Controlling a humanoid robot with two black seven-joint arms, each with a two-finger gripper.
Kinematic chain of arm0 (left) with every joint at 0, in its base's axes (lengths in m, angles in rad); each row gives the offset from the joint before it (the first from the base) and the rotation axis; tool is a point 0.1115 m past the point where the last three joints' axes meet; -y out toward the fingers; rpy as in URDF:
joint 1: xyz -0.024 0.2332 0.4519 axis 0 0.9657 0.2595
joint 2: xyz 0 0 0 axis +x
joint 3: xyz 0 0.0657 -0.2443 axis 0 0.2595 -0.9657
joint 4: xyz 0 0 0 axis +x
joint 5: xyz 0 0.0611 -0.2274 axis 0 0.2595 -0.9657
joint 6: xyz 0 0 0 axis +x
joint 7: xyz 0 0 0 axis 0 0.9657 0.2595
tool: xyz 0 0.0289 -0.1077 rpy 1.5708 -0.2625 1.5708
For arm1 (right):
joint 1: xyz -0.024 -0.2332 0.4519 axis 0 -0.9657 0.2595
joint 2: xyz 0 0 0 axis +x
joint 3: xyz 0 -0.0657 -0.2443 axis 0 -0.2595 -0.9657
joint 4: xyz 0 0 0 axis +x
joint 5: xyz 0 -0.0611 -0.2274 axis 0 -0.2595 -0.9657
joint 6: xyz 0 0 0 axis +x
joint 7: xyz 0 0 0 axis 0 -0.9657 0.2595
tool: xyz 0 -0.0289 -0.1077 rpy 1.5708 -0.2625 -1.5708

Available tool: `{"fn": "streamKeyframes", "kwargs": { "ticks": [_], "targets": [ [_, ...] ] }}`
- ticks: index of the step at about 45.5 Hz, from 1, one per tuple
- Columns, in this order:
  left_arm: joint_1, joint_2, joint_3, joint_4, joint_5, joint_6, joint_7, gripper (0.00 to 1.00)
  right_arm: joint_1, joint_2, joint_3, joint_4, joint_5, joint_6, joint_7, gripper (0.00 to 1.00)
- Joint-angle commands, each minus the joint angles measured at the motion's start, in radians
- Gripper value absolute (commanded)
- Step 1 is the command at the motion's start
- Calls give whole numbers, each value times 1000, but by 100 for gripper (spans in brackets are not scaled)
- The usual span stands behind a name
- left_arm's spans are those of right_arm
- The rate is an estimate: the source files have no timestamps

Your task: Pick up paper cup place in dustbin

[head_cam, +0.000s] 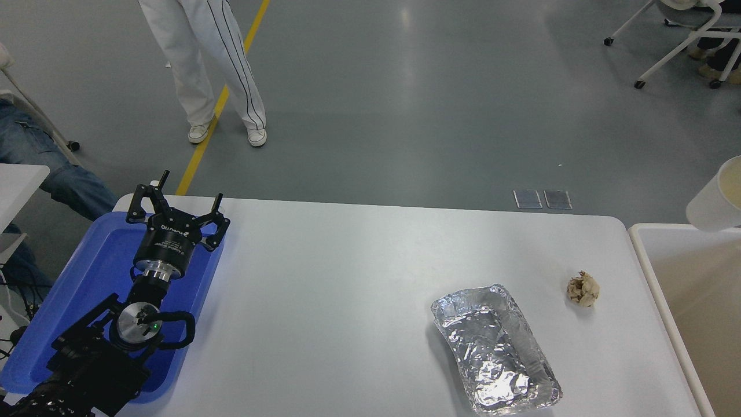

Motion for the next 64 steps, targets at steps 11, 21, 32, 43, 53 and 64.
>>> {"fn": "streamKeyframes", "kwargs": {
  "ticks": [11,21,32,43,53,64],
  "targets": [
    [0,0,0,2,0,0,0,100,-307,-235,80,-308,-36,0,0,0],
    [0,0,0,0,0,1,0,100,-508,-310,211,-512,-35,0,0,0],
    [0,0,0,2,0,1,0,100,-873,-335,508,-760,-32,0,0,0],
    [0,0,0,0,0,1,0,100,-1226,-333,852,-1043,-30,0,0,0],
    [0,0,0,2,0,1,0,100,-1387,-317,993,-1106,14,0,-1,0],
    [0,0,0,2,0,1,0,100,-1502,-278,1001,-1135,73,0,-1,0]
  ]
}}
